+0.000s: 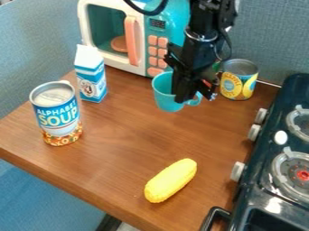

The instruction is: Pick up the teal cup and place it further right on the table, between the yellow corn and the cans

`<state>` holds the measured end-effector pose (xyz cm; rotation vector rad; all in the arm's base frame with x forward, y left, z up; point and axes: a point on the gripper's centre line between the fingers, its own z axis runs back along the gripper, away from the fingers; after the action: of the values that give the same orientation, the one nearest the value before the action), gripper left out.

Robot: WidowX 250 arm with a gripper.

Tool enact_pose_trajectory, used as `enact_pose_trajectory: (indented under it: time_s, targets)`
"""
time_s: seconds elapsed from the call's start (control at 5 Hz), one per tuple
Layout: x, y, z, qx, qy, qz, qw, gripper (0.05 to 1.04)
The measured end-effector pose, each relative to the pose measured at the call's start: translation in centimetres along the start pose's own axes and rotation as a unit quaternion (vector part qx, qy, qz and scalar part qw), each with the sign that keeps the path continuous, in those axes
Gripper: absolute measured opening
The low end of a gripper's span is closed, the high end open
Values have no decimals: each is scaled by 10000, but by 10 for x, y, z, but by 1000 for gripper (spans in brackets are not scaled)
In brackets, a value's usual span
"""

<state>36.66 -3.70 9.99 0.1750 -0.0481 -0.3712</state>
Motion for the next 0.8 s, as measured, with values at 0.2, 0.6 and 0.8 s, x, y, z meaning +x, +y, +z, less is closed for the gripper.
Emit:
enact_pose_trajectory:
  time_s: [0.2,0.6,0.8]
  targets:
    - [-3,-20,-9,-134,153,-296,9994,85]
    - [17,-45,-41,-829,536,-616,9932,85]
    - [30,-43,-43,-827,410,-633,9937,85]
